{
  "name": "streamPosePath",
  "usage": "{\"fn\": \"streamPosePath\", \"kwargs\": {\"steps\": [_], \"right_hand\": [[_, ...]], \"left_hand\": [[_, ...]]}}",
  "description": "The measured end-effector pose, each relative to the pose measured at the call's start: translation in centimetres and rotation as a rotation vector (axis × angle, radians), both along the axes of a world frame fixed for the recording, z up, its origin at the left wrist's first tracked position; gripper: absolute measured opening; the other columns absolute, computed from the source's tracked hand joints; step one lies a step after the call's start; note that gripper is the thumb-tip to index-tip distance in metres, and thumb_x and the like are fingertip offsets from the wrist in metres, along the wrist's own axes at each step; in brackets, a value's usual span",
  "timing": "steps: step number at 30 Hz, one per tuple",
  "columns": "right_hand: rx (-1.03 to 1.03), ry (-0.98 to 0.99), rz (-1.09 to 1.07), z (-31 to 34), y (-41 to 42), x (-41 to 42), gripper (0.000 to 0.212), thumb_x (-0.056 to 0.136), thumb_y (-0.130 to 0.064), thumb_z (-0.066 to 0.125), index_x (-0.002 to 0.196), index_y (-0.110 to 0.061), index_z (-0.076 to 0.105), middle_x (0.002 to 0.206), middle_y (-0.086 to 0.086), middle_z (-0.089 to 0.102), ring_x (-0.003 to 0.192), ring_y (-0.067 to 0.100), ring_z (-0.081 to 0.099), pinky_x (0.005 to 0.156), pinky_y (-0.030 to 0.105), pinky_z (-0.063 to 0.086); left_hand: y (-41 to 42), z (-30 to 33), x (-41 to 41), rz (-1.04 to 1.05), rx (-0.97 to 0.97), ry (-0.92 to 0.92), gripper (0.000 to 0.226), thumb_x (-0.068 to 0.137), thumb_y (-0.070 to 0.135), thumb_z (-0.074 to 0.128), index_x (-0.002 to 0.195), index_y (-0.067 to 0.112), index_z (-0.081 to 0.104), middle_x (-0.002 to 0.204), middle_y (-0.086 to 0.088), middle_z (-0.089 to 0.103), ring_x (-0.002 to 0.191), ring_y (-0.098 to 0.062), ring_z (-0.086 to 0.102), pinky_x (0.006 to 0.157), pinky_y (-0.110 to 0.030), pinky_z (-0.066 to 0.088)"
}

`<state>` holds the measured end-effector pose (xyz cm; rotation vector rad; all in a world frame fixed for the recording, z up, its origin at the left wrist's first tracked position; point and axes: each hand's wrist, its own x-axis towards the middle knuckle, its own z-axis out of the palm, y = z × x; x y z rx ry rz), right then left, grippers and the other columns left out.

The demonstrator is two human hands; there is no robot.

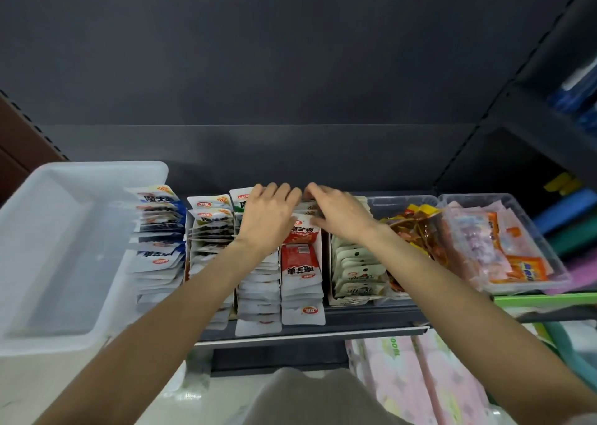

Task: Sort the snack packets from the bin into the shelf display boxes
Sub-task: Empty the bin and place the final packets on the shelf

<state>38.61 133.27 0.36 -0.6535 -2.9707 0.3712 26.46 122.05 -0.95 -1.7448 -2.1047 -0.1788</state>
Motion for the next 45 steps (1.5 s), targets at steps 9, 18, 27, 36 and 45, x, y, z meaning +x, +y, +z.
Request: {"fn": "streamPosePath", "kwargs": {"steps": [9,18,27,36,45], "right_hand": [[0.05,0.095,-0.068,-0.7,0.7,-1.0,0.019,0.086,-0.017,0.061,0.101,-0.017,0.048,0.099,0.004,0.065,0.084,0.028,0.061,0.066,0.032,0.043],[0.026,0.076,-0.08,-0.3,0.8,-1.1,0.02,0.086,-0.016,0.062,0.101,-0.017,0.05,0.099,0.005,0.066,0.086,0.027,0.061,0.072,0.034,0.046],[-0.169,0.079,-0.057,1.1,1.0,-0.3,0.021,0.088,-0.014,0.063,0.109,-0.015,0.06,0.103,0.002,0.066,0.09,0.019,0.064,0.083,0.036,0.051],[-0.246,-0.081,-0.049,1.7,-1.1,0.6,0.076,0.087,-0.009,0.062,0.15,-0.014,0.02,0.151,0.012,0.031,0.134,0.026,0.037,0.105,0.03,0.032],[-0.14,-0.086,-0.187,-0.7,-2.3,-1.1,0.086,0.088,-0.008,0.06,0.151,-0.011,0.001,0.148,0.023,0.025,0.128,0.036,0.041,0.098,0.036,0.041]], "left_hand": [[-7.0,-0.2,3.3,-0.215,-0.491,-0.149,0.077,0.074,0.08,0.03,0.122,0.025,0.051,0.114,0.006,0.056,0.108,-0.016,0.048,0.097,-0.035,0.031],[-7.1,-1.8,6.1,-0.305,-0.59,-0.055,0.048,0.087,0.037,0.051,0.129,0.015,0.047,0.124,-0.007,0.057,0.113,-0.025,0.054,0.101,-0.037,0.033],[-1.5,1.8,2.0,-0.083,-0.273,0.047,0.051,0.082,0.0,0.048,0.122,0.03,0.058,0.089,0.003,0.07,0.074,-0.016,0.065,0.082,-0.027,0.039],[0.9,1.9,1.3,0.042,-0.418,0.153,0.048,0.09,0.05,0.049,0.124,0.017,0.047,0.105,0.002,0.065,0.099,-0.021,0.06,0.093,-0.036,0.029],[-3.2,-0.1,3.8,0.027,0.182,-0.512,0.048,0.079,0.012,0.069,0.123,0.002,0.05,0.125,-0.012,0.052,0.117,-0.025,0.049,0.102,-0.029,0.038]]}}
